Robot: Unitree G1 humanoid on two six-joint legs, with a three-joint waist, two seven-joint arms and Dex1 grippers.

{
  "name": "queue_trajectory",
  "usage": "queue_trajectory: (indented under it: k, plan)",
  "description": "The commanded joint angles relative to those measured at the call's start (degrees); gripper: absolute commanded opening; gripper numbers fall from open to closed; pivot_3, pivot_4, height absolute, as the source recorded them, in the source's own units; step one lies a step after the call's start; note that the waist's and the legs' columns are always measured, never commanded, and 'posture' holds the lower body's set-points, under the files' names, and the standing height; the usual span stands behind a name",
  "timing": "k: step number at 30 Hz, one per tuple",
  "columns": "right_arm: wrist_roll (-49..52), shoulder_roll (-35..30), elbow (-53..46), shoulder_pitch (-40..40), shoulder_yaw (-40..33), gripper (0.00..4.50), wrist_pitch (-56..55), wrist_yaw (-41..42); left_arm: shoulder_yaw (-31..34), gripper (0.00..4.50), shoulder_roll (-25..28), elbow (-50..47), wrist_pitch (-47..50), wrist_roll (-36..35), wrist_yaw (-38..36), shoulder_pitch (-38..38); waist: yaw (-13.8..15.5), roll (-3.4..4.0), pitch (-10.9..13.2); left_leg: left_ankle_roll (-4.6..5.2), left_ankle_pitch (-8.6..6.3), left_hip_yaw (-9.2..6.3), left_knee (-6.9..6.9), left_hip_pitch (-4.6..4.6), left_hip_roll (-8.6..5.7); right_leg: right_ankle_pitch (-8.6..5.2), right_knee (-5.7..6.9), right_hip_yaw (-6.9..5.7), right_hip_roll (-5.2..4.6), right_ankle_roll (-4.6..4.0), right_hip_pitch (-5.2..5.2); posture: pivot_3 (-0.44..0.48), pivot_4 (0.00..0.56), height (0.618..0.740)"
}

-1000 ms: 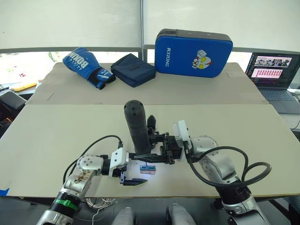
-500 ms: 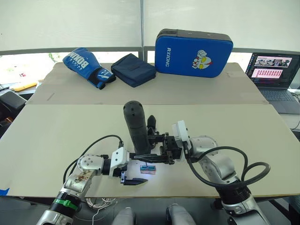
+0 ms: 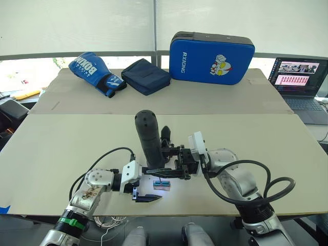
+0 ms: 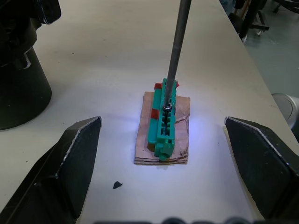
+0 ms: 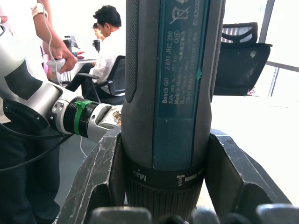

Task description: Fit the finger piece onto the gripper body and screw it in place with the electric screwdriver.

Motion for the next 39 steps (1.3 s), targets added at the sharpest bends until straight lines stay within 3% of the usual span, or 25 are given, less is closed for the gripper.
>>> queue_trajectory:
  k: [1,39]
  plan:
    - [1.45,0.02,-1.32,-1.25,-0.79,1.94,-0.18,0.79,-0.5,4.47,0.21,-1.09,0.33,0.01,0.14,0.85,-0.01,0.0,0.0,0.0,0.0,0.0,0.0,0.0,0.0,0.0,0.0,0.0,0.0,0.0,0.0,0.0,0.15,0.74]
    - [-0.67,-1.71,-0.73,0.47,0.55,1.94,1.97,0.39,-0.13,4.47,0.7,-3.09,2.01,-0.41,0.5,0.6,-0.06,-0.01,-0.01,0.0,0.0,0.0,0.0,0.01,0.0,0.0,-0.01,0.0,0.0,0.0,0.02,0.0,0.15,0.74]
